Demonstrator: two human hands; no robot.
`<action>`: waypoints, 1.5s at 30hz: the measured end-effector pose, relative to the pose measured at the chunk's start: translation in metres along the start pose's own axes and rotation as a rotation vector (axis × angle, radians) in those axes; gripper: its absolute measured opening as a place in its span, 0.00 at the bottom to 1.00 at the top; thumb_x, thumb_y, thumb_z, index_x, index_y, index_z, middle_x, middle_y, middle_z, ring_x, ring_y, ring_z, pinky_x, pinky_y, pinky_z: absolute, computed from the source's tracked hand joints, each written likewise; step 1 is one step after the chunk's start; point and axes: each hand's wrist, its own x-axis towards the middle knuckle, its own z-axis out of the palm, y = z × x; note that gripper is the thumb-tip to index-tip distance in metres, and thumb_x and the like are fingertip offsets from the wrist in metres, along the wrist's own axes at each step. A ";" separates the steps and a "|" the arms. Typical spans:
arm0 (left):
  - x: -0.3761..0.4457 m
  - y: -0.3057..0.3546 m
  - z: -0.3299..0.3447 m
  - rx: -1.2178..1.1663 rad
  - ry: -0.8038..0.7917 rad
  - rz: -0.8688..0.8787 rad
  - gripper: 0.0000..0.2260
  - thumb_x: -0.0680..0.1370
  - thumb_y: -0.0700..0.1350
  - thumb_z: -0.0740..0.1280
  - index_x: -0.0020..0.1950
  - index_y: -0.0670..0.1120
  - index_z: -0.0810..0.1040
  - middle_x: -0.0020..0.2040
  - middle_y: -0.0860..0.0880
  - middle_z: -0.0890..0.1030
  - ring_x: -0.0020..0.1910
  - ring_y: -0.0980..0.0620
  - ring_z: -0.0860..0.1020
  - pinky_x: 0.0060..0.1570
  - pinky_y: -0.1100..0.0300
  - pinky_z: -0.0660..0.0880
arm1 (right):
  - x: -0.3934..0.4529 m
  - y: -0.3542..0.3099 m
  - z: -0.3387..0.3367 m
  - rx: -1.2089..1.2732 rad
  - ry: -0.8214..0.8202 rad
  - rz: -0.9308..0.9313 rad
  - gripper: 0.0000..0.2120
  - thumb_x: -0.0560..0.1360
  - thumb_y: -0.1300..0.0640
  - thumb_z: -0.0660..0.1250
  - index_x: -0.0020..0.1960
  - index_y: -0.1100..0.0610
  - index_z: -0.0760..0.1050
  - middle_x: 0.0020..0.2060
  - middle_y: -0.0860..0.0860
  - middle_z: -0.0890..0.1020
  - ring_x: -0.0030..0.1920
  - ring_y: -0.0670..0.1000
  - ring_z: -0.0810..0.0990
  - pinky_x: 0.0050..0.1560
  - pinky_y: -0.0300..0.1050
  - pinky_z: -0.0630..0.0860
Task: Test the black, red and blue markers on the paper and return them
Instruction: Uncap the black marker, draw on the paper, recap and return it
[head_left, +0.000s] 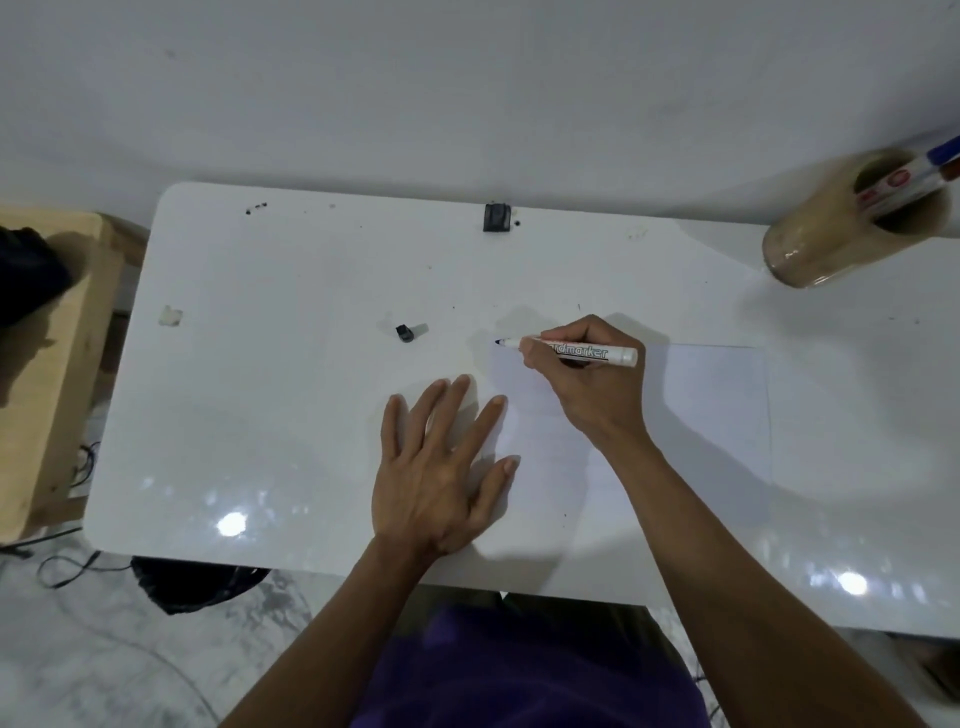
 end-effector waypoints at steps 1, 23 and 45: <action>0.000 0.000 0.000 0.003 0.008 0.000 0.26 0.80 0.63 0.60 0.76 0.55 0.69 0.78 0.45 0.69 0.78 0.42 0.65 0.74 0.34 0.58 | 0.000 0.000 0.000 -0.001 0.002 0.000 0.08 0.70 0.61 0.80 0.41 0.61 0.82 0.37 0.59 0.87 0.41 0.63 0.87 0.41 0.65 0.83; 0.000 0.000 0.005 -0.018 0.116 0.017 0.26 0.79 0.62 0.61 0.75 0.55 0.71 0.77 0.44 0.70 0.77 0.42 0.67 0.74 0.35 0.59 | -0.001 -0.005 -0.001 -0.081 -0.032 0.018 0.08 0.69 0.61 0.80 0.39 0.61 0.81 0.36 0.59 0.87 0.40 0.63 0.87 0.40 0.62 0.82; 0.023 -0.009 -0.030 -0.429 0.213 -0.347 0.25 0.79 0.55 0.66 0.74 0.48 0.68 0.68 0.44 0.77 0.66 0.45 0.73 0.66 0.46 0.70 | -0.011 -0.066 -0.030 0.349 -0.088 0.178 0.13 0.72 0.72 0.75 0.40 0.55 0.81 0.44 0.55 0.86 0.43 0.53 0.85 0.41 0.44 0.82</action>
